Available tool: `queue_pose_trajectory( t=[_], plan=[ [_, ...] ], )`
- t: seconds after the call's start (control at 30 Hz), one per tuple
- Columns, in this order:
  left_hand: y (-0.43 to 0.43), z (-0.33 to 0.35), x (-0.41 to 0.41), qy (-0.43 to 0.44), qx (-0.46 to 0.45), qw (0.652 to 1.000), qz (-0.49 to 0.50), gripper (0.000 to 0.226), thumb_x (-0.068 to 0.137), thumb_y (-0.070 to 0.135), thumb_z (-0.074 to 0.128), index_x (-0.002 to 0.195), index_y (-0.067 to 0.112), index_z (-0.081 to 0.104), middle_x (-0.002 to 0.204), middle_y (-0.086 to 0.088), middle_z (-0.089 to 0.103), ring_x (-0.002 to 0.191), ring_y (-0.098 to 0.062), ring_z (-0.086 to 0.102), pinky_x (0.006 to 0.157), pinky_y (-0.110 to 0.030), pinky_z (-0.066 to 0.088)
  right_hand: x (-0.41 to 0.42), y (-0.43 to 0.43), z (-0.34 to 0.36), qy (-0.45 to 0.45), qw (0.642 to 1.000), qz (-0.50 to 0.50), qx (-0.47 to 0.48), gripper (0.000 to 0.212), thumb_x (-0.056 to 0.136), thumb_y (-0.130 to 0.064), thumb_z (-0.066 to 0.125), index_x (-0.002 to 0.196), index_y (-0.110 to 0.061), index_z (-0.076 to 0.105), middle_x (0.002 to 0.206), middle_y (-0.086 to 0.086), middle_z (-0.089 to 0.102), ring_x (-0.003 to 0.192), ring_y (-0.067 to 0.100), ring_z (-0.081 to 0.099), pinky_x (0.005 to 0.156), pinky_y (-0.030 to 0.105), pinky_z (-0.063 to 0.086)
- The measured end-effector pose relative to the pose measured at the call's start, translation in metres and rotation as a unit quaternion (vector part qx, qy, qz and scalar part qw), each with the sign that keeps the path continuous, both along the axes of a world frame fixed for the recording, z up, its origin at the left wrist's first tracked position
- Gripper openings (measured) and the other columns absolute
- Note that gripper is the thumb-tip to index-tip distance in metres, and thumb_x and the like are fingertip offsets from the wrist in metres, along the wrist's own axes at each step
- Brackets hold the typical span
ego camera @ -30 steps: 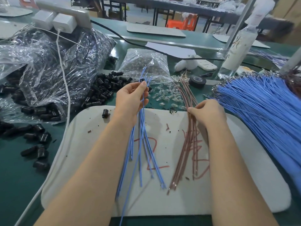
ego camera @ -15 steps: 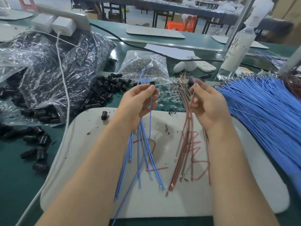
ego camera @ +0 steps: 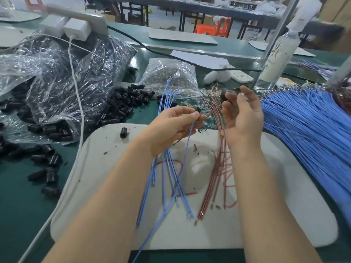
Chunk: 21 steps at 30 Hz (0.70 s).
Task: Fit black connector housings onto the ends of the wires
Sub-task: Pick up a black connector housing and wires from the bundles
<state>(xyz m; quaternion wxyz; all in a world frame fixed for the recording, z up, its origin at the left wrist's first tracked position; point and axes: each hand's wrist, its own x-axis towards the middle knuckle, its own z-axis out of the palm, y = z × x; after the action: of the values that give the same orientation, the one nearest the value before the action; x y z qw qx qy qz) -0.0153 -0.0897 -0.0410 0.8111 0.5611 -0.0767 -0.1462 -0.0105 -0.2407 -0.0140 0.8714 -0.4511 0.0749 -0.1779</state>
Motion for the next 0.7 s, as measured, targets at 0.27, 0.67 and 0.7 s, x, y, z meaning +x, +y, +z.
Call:
queue_pose_trajectory(
  t=[0.27,0.67,0.7],
  plan=[
    [-0.004,-0.003,0.005,-0.035,0.039,0.995,0.080,0.008,0.089,0.004,0.060,0.086,0.011,0.064,0.080,-0.001,0.072,0.080,-0.010,0.069,0.077,-0.017,0.054,0.009,0.020,-0.021,0.071,0.911,0.149,-0.378,0.025,0.096,-0.014,0.053,0.072,-0.016,0.061,0.064,0.009,0.052,0.048,0.011,0.036,0.047,0.022,0.031],
    [-0.001,-0.006,0.004,-0.063,0.119,0.982,0.134,0.007,0.087,0.008,0.065,0.088,0.014,0.063,0.083,0.000,0.073,0.087,-0.013,0.070,0.091,-0.028,0.052,0.006,0.014,-0.011,0.044,0.985,0.100,-0.133,0.014,0.096,-0.001,0.050,0.086,-0.007,0.058,0.075,0.007,0.064,0.059,0.007,0.061,0.060,0.016,0.054],
    [-0.002,-0.006,0.004,-0.067,0.130,0.979,0.140,0.007,0.087,0.009,0.066,0.088,0.015,0.063,0.085,-0.001,0.073,0.089,-0.015,0.069,0.093,-0.030,0.051,0.006,0.017,-0.013,0.048,0.977,0.100,-0.184,0.014,0.095,-0.001,0.051,0.085,-0.008,0.058,0.076,0.007,0.063,0.059,0.007,0.061,0.060,0.016,0.053]
  ],
)
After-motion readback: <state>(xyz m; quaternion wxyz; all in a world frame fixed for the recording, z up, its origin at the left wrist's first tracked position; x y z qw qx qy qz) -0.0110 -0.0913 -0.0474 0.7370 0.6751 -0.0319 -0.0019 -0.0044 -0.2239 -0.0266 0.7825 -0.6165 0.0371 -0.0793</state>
